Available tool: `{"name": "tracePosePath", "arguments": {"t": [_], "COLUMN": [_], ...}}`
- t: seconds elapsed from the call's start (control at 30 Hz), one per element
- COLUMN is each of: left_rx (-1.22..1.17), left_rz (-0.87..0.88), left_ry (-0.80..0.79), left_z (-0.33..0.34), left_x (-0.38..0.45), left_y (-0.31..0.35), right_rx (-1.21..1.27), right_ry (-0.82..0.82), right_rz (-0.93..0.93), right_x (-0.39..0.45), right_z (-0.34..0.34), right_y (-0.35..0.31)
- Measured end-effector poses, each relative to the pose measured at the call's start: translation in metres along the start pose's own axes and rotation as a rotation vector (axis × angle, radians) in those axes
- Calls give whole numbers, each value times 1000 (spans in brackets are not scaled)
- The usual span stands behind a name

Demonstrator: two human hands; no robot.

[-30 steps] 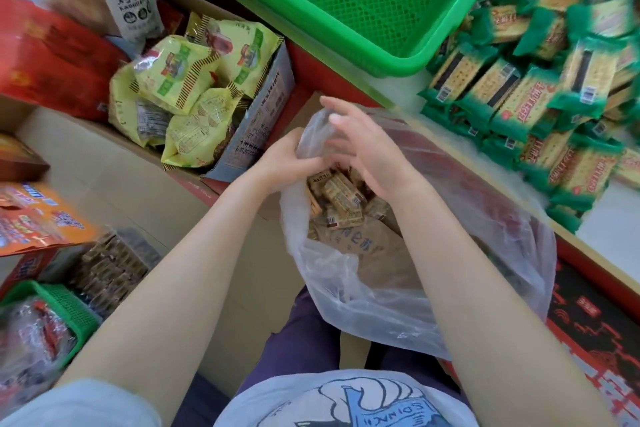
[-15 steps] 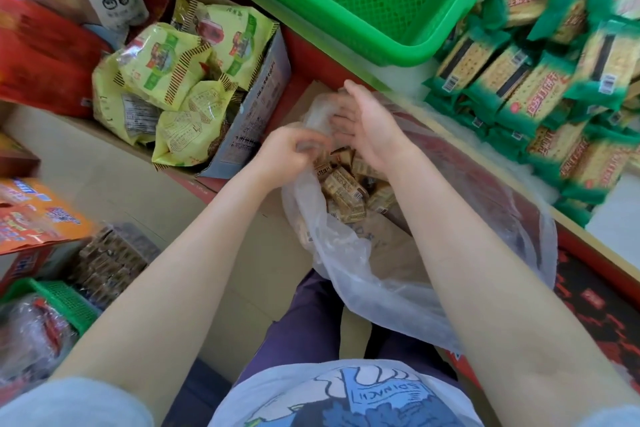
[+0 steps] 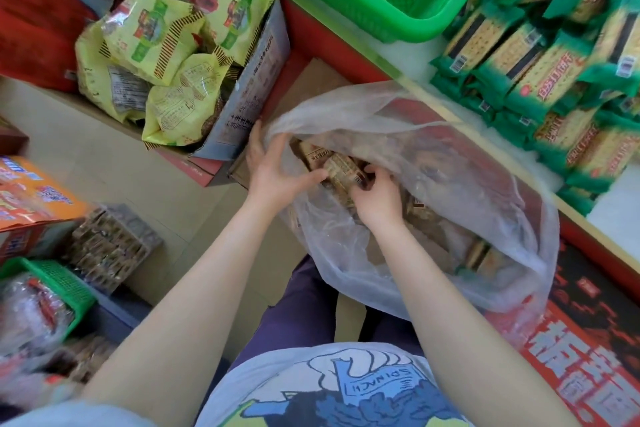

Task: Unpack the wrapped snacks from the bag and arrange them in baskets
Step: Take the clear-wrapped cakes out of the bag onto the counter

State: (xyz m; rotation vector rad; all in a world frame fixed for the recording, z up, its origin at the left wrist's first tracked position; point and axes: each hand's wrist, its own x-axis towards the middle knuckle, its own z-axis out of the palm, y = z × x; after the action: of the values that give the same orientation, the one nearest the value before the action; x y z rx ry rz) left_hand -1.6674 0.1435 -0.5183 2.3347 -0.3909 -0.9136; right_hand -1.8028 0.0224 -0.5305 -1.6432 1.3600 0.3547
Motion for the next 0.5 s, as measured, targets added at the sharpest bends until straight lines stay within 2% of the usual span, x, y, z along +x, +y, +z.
{"name": "tracePosePath", "arguments": {"t": [0.1,0.27,0.4,0.47,0.5], "left_rx": [-85,-74,-39,90,174], "left_rz": [-24,-39,-32,21,100], "left_ry": [-43,-51,-33,71,154], "left_z": [1,1,-1,-1,0], "left_x": [-2,-7,-17,-30,-40], "left_y": [-4,-5,-4,-1,2], "right_rx": [-70,-262,-113,8,68], "right_ry": [1,92,-10,-70,-85], "right_rz": [-63,-140,-151,-132,-133], "right_x": [9,15,-8,-29,-39], "right_z": [21,38,19,0,-10], "right_y": [7,19,22,26,30]}}
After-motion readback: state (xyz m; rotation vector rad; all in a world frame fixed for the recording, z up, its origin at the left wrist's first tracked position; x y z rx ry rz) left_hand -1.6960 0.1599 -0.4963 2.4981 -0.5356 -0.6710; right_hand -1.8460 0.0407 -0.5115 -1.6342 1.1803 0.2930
